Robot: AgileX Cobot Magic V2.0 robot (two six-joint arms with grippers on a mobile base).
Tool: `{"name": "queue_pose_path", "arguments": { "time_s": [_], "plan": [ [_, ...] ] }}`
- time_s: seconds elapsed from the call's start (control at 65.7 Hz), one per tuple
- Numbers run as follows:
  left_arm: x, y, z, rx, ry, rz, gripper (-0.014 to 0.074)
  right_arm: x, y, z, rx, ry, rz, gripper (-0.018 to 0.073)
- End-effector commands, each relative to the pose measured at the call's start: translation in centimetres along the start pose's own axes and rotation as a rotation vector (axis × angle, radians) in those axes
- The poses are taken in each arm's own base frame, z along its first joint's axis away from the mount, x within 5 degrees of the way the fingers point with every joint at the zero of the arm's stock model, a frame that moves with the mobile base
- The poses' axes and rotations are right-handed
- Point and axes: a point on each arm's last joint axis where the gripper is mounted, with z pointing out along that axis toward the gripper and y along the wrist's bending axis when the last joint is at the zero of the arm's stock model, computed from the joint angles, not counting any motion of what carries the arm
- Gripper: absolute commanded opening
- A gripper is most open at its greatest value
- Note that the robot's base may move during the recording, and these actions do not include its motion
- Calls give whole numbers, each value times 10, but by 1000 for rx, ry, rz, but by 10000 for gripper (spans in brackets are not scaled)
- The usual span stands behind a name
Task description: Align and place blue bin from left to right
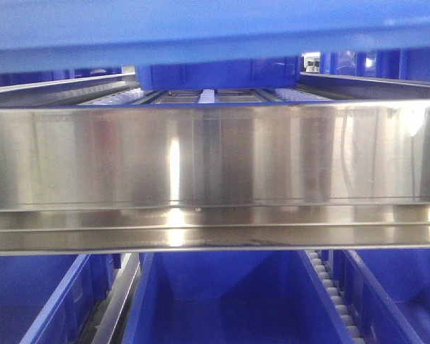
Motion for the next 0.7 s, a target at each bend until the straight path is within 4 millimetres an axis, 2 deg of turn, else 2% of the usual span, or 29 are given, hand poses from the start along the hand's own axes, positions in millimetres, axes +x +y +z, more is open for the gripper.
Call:
{"name": "queue_pose_path", "arguments": {
  "time_s": [0.0,0.685],
  "plan": [
    [-4,-10,-4,106,-41,-9,-111,-13,19,-8,-213,-139,14,-72],
    [-4,-10,-4,104,-44,-8,-111,-13,20,-8,-221,-146,14,-72]
  ]
}}
